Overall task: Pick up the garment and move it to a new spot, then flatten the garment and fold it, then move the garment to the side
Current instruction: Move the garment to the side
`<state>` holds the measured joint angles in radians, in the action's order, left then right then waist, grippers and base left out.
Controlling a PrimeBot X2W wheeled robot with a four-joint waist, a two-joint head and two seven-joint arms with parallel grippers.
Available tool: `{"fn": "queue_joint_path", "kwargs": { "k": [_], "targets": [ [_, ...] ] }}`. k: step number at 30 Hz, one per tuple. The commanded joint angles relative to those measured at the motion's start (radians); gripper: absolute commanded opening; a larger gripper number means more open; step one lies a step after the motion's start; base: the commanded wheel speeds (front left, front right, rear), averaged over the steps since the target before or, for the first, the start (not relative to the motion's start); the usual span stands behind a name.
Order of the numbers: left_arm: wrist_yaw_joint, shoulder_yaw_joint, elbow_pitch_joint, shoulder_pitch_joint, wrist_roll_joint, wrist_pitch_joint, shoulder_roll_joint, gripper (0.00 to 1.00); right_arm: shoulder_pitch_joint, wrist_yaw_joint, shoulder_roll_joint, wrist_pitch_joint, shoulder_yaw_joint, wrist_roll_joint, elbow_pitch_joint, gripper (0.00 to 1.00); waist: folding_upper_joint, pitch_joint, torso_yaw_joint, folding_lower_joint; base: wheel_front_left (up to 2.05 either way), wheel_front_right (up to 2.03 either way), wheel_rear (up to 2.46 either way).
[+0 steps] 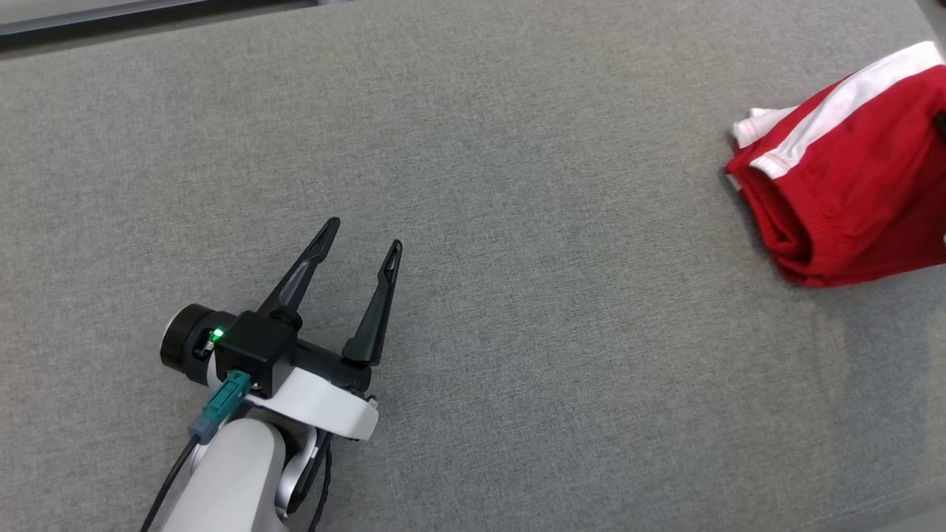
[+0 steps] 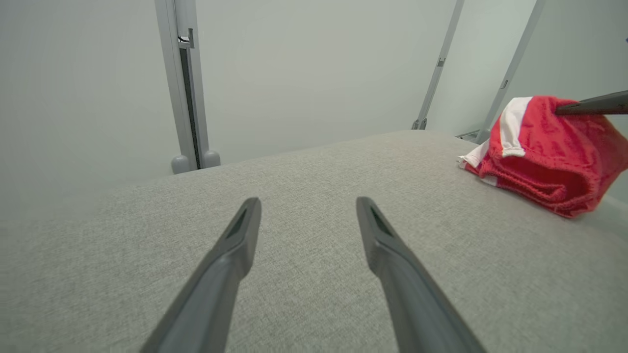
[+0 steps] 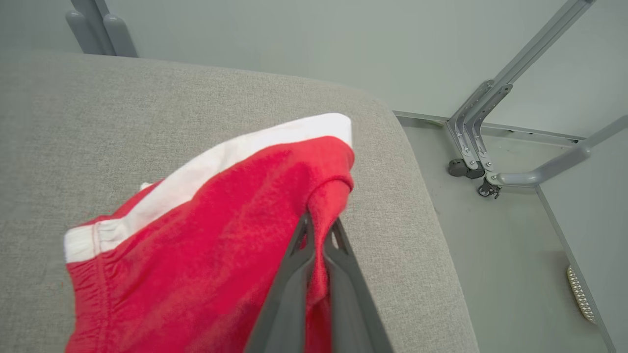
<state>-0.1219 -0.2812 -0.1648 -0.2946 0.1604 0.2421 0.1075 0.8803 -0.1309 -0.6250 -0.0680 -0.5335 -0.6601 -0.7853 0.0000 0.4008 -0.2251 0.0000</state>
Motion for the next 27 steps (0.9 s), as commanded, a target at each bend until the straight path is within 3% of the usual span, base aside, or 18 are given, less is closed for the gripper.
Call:
{"fn": "queue_joint_path", "kwargs": {
  "k": [1, 4, 5, 6, 7, 18, 27],
  "targets": [
    [0.000, 0.001, 0.002, -0.013, -0.001, 0.001, 0.006, 1.00, 0.015, 0.000, -0.009, 0.009, -0.007, 0.011, -0.015, 0.00, 0.0000, 0.007, 0.006, 0.0000, 0.00, 0.00, 0.00],
    [0.004, -0.002, -0.001, -0.022, 0.002, 0.001, 0.007, 1.00, 0.058, 0.000, -0.016, 0.013, -0.020, 0.025, -0.086, 0.00, 0.0000, 0.011, 0.009, 0.0000, 0.00, 0.00, 0.00],
    [0.005, -0.001, -0.003, -0.024, 0.004, 0.001, 0.007, 1.00, 0.069, 0.000, -0.011, 0.015, -0.024, 0.030, -0.109, 0.15, 0.0000, 0.010, 0.010, 0.0000, 0.00, 0.00, 0.00],
    [0.005, -0.003, -0.006, -0.024, 0.006, 0.001, 0.005, 1.00, 0.081, 0.000, -0.006, 0.025, -0.024, 0.033, -0.132, 0.47, 0.0000, 0.008, 0.012, 0.0000, 0.00, 0.00, 0.00],
    [0.005, -0.006, -0.010, -0.024, 0.007, 0.002, 0.004, 1.00, 0.092, 0.000, -0.002, 0.035, -0.024, 0.036, -0.151, 1.00, 0.0000, 0.004, 0.014, 0.0000, 0.00, 0.00, 0.00],
    [0.016, 0.000, -0.043, 0.020, 0.044, 0.016, -0.010, 1.00, 0.152, 0.000, 0.039, 0.200, -0.042, 0.107, -0.284, 1.00, 0.0000, -0.108, 0.035, 0.0000, 0.00, 0.00, 0.00],
    [0.041, 0.059, -0.031, 0.094, 0.077, 0.023, -0.002, 1.00, 0.059, 0.000, 0.086, 0.326, -0.016, 0.057, -0.134, 1.00, 0.0000, -0.245, 0.083, 0.0000, 0.00, 0.00, 0.00]
  ]
}}
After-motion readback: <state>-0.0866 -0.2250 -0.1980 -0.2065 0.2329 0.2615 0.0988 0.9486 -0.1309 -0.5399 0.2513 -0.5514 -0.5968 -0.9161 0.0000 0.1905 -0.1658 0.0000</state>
